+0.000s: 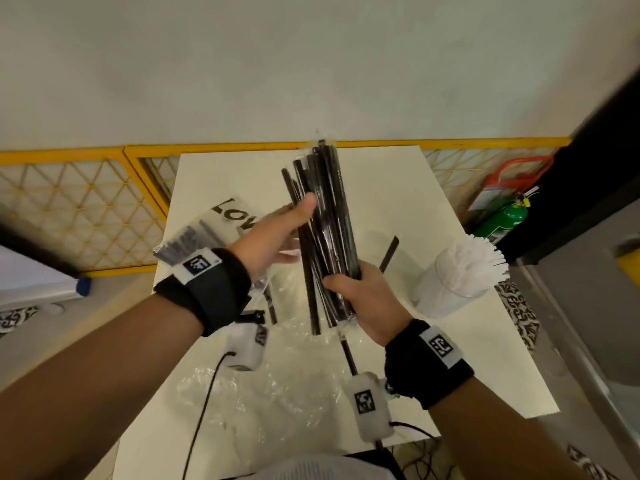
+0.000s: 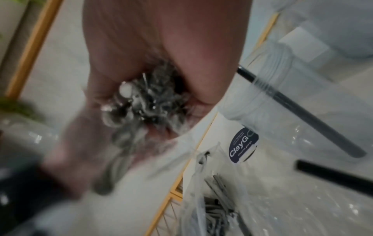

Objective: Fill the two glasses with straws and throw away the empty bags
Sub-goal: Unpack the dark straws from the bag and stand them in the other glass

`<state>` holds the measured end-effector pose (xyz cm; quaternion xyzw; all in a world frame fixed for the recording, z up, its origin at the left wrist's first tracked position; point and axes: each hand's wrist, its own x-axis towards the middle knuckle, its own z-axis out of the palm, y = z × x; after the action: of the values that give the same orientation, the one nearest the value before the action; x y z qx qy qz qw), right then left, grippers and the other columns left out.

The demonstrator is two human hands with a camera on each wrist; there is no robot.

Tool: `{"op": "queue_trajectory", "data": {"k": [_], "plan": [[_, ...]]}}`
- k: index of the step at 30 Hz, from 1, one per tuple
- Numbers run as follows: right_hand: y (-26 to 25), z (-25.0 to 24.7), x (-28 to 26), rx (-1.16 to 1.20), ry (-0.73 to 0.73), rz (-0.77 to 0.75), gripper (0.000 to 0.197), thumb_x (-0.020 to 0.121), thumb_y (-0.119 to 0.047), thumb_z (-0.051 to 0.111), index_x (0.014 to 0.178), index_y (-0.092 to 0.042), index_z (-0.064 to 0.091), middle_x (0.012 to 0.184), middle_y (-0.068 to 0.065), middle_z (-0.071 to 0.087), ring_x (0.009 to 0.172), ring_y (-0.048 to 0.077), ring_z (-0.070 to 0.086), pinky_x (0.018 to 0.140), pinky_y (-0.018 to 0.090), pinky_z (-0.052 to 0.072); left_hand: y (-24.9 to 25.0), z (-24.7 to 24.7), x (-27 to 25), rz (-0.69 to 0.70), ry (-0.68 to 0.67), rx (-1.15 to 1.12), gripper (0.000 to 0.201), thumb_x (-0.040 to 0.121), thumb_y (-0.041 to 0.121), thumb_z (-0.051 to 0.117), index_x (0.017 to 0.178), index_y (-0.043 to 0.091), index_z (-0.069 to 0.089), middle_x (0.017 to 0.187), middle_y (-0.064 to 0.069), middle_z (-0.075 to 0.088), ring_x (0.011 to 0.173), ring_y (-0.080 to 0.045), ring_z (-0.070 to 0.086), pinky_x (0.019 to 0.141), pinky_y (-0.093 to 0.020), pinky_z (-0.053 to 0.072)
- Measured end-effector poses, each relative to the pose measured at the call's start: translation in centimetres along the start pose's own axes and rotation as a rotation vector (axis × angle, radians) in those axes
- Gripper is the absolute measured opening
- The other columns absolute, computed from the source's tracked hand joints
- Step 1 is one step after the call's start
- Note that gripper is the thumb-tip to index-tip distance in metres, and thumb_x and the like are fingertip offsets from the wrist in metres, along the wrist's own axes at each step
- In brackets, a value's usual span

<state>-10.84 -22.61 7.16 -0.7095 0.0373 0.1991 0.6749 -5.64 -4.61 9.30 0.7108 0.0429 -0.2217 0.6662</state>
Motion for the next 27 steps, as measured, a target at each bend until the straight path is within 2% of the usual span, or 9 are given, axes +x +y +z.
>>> {"op": "queue_trajectory", "data": {"k": [2, 4, 7, 9, 12, 16, 19, 21, 27], "plan": [[0.2, 0.7, 0.3, -0.08, 0.014, -0.032, 0.004, 0.081, -0.008, 0.066, 0.082, -0.01, 0.062, 0.068, 0.005, 0.057, 0.063, 0.019, 0.053, 0.058, 0.034, 0.046, 0.9, 1.9, 0.6, 0.0, -0.073, -0.128, 0.09, 0.061, 0.069, 0.078, 0.133, 0.021, 0.052, 0.119, -0.004, 0.067, 0.115, -0.026, 0.063, 0.099, -0.05, 0.05], [0.4, 1.0, 0.6, -0.139, 0.044, -0.056, 0.007, 0.077, -0.012, 0.066, 0.078, -0.01, 0.059, 0.066, 0.007, 0.055, 0.06, 0.022, 0.052, 0.058, 0.04, 0.048, 1.3, 3.4, 1.3, 0.061, -0.021, -0.12, 0.077, 0.062, 0.042, 0.09, 0.124, 0.017, 0.053, 0.11, -0.004, 0.066, 0.11, -0.025, 0.064, 0.098, -0.048, 0.052], [0.6, 1.2, 1.2, -0.302, 0.073, -0.075, 0.021, 0.069, -0.027, 0.066, 0.085, -0.017, 0.058, 0.072, 0.006, 0.065, 0.066, 0.025, 0.065, 0.069, 0.052, 0.058, 0.8, 4.6, 2.1, 0.135, 0.151, -0.086, 0.057, 0.06, 0.014, 0.092, 0.106, 0.014, 0.059, 0.093, -0.005, 0.067, 0.093, -0.023, 0.068, 0.085, -0.039, 0.058], [0.2, 1.2, 1.0, -0.396, 0.068, -0.085, 0.029, 0.072, -0.035, 0.07, 0.097, -0.027, 0.056, 0.083, -0.003, 0.069, 0.076, 0.016, 0.068, 0.076, 0.046, 0.059, 0.5, 5.0, 2.4, 0.169, 0.214, -0.095, 0.039, 0.063, 0.002, 0.083, 0.093, 0.011, 0.061, 0.08, -0.006, 0.065, 0.078, -0.023, 0.066, 0.077, -0.039, 0.058], [0.2, -1.2, -0.7, -0.509, 0.021, -0.038, 0.051, 0.076, -0.051, 0.075, 0.117, -0.031, 0.05, 0.103, -0.016, 0.064, 0.09, 0.001, 0.063, 0.08, 0.024, 0.053, 0.9, 5.2, 2.1, 0.229, 0.254, -0.124, 0.028, 0.068, -0.004, 0.075, 0.085, 0.012, 0.058, 0.071, -0.003, 0.058, 0.07, -0.019, 0.061, 0.07, -0.038, 0.057], [4.4, -8.0, -5.1, -0.922, 0.157, 0.177, 0.029, 0.084, -0.052, 0.066, 0.097, -0.026, 0.064, 0.094, -0.011, 0.068, 0.092, 0.012, 0.065, 0.084, 0.03, 0.052, 1.4, 3.7, 1.2, 0.3, 0.296, -0.306, 0.035, 0.075, -0.014, 0.067, 0.092, 0.014, 0.056, 0.073, -0.001, 0.056, 0.068, -0.017, 0.059, 0.067, -0.034, 0.054], [10.4, -10.6, -6.2, -1.196, 0.086, 0.487, 0.05, 0.087, -0.061, 0.058, 0.109, -0.017, 0.062, 0.11, 0.002, 0.069, 0.107, 0.024, 0.063, 0.085, 0.03, 0.046, 1.1, 2.7, 1.0, 0.319, 0.325, -0.359, 0.036, 0.074, -0.014, 0.067, 0.088, 0.018, 0.057, 0.074, -0.001, 0.056, 0.075, -0.021, 0.056, 0.076, -0.038, 0.053], [14.2, -10.7, -5.9, -1.214, 0.055, 0.565, 0.062, 0.086, -0.064, 0.056, 0.118, -0.011, 0.054, 0.12, 0.01, 0.065, 0.112, 0.03, 0.061, 0.088, 0.033, 0.047, 1.2, 2.8, 1.1, 0.314, 0.315, -0.365, 0.036, 0.075, -0.013, 0.068, 0.089, 0.019, 0.058, 0.075, 0.001, 0.057, 0.074, -0.019, 0.057, 0.076, -0.038, 0.053], [18.0, -8.1, -4.6, -1.185, 0.066, 0.473, 0.03, 0.092, -0.03, 0.051, 0.113, -0.01, 0.054, 0.117, 0.013, 0.065, 0.108, 0.034, 0.062, 0.086, 0.036, 0.05, 2.7, 4.4, 1.0, 0.36, 0.242, -0.318, 0.033, 0.077, -0.009, 0.071, 0.089, 0.019, 0.058, 0.079, 0.0, 0.059, 0.076, -0.015, 0.061, 0.076, -0.035, 0.055]]}}
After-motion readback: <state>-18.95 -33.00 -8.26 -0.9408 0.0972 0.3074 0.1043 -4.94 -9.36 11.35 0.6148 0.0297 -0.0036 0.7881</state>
